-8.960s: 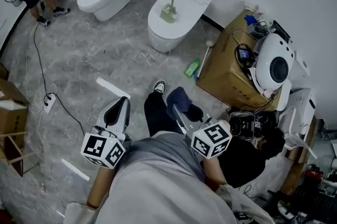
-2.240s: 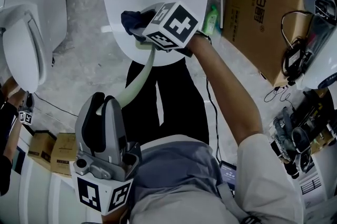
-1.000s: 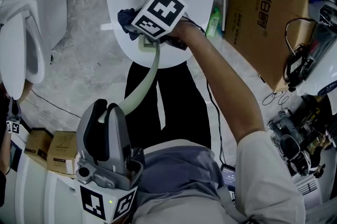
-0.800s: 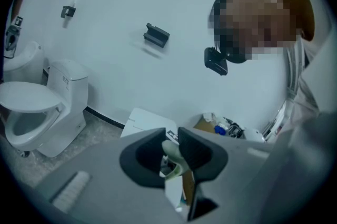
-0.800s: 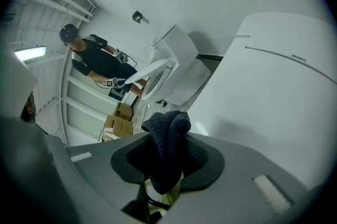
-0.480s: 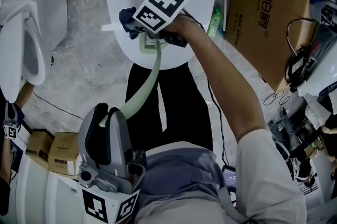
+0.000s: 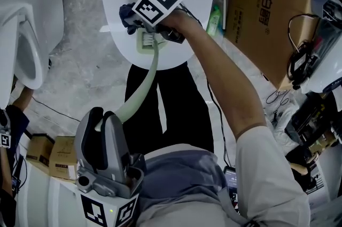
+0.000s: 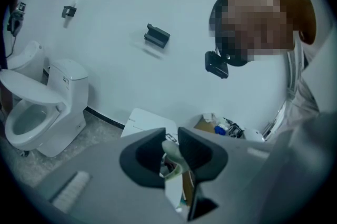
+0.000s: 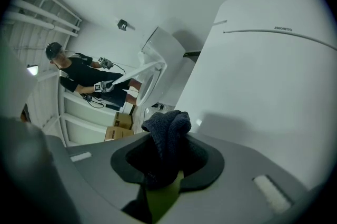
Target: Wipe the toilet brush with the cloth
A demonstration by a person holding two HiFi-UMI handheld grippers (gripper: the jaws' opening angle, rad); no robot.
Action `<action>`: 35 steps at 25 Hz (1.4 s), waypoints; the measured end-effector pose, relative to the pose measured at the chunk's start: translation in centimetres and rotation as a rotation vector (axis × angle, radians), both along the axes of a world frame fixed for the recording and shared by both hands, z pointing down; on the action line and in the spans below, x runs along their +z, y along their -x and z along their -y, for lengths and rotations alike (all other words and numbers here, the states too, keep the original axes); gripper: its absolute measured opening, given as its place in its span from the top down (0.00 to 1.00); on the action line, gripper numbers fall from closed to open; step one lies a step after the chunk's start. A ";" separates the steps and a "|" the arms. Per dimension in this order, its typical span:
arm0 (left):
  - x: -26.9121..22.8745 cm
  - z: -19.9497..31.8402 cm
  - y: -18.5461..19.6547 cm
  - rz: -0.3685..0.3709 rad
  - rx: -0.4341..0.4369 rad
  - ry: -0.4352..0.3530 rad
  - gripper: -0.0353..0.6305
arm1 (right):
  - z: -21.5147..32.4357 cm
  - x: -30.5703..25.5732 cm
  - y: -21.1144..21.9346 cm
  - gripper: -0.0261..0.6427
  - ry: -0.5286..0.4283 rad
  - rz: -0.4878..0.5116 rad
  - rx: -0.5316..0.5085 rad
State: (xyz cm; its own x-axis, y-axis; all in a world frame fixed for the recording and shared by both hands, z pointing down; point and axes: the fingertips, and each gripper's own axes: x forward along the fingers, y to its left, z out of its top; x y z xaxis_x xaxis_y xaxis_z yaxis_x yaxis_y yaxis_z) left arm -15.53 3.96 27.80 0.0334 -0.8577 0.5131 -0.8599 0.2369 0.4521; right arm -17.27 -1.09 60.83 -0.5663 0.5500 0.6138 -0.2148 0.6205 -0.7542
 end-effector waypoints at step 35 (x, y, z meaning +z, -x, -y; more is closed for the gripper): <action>-0.2 0.1 0.3 0.057 0.008 -0.012 0.95 | 3.7 2.6 -6.0 0.79 -0.141 -0.111 0.222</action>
